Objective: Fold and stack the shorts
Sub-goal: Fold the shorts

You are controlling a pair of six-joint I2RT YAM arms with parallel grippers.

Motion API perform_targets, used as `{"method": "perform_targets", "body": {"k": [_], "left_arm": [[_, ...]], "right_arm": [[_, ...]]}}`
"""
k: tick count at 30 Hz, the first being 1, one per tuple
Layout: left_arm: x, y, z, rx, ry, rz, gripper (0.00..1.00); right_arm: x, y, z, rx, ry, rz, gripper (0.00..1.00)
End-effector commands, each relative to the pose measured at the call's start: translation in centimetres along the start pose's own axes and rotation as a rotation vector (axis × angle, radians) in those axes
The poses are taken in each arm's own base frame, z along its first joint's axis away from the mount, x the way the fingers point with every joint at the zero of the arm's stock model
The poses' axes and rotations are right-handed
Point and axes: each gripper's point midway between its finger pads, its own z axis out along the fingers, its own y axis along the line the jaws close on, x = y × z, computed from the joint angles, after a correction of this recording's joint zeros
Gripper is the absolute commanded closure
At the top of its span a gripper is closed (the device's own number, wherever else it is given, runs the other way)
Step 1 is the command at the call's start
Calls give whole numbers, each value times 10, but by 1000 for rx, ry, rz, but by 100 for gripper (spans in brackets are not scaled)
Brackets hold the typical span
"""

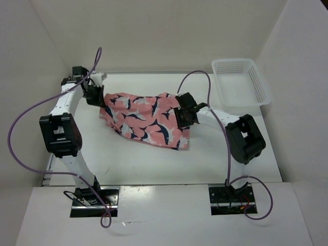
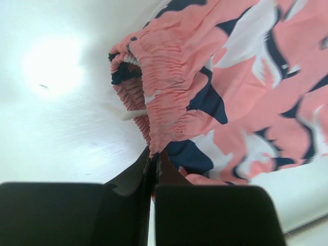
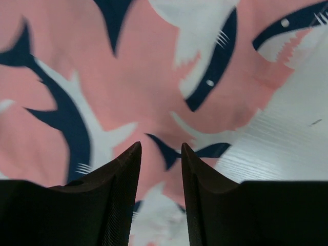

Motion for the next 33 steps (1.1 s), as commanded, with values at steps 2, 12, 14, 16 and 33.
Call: {"method": "perform_targets", "body": {"k": [2,12,14,16,33], "left_arm": [[-16,-12,-48,-67,8,117,100],[-75,-154,-66,141,-31,364,100],[-76,-190,-53,215,-12,413,100],[-90,-223,-54,246,-56,475,100],[-80,-372,20,494,-58,655,100]], "right_arm": [[-28,6,19,4,-72,51,58],[-42,32,48,-102,-55,91,59],[-50,34,46,-109,-77,91,61],[-50,34,46,-109,-77,91,63],[-42,-77,-64,135,-77,360,62]]}}
